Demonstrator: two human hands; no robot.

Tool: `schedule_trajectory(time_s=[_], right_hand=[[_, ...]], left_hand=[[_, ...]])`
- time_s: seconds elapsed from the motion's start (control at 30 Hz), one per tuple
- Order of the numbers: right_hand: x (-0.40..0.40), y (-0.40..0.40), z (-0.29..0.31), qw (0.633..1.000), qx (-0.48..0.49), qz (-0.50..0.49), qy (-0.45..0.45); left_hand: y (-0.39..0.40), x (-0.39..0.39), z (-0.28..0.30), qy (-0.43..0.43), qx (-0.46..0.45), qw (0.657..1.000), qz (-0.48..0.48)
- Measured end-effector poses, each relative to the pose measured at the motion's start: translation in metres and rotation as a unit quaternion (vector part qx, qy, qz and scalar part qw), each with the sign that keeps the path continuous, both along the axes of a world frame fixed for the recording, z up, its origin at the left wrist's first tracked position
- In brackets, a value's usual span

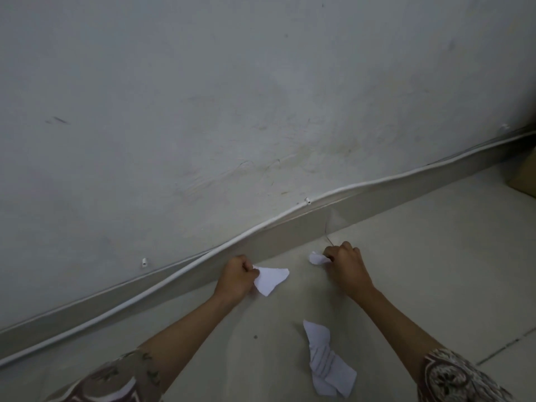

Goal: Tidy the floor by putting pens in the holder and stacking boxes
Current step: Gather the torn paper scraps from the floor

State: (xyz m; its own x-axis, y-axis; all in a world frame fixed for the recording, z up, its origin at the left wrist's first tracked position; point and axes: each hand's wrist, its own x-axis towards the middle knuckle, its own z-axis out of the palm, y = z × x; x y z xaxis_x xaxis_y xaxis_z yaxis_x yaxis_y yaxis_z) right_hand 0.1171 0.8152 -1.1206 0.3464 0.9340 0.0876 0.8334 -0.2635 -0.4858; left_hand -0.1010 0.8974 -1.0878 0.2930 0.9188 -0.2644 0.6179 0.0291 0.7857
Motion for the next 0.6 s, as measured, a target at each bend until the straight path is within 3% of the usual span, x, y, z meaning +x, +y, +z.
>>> schedule_trajectory(time_s=[0.1,0.23,0.5,0.6], right_hand=[[-0.006,-0.011,0.023,0.97,0.062,-0.021,0.236],[-0.022,-0.03,0.056,0.914,0.048,0.058,0.399],[-0.045,-0.064,0.094,0.937,-0.007,0.123,0.327],[-0.049,-0.073,0.097,0.942,-0.035,0.134,0.305]], left_hand=[[-0.008,0.002,0.02,-0.006,0.009,1.0,-0.007],[-0.028,0.008,0.047,-0.032,0.004,0.999,-0.009],[-0.086,0.028,0.08,-0.12,-0.078,0.989,-0.039],[-0.1,0.026,0.078,-0.125,-0.051,0.989,-0.057]])
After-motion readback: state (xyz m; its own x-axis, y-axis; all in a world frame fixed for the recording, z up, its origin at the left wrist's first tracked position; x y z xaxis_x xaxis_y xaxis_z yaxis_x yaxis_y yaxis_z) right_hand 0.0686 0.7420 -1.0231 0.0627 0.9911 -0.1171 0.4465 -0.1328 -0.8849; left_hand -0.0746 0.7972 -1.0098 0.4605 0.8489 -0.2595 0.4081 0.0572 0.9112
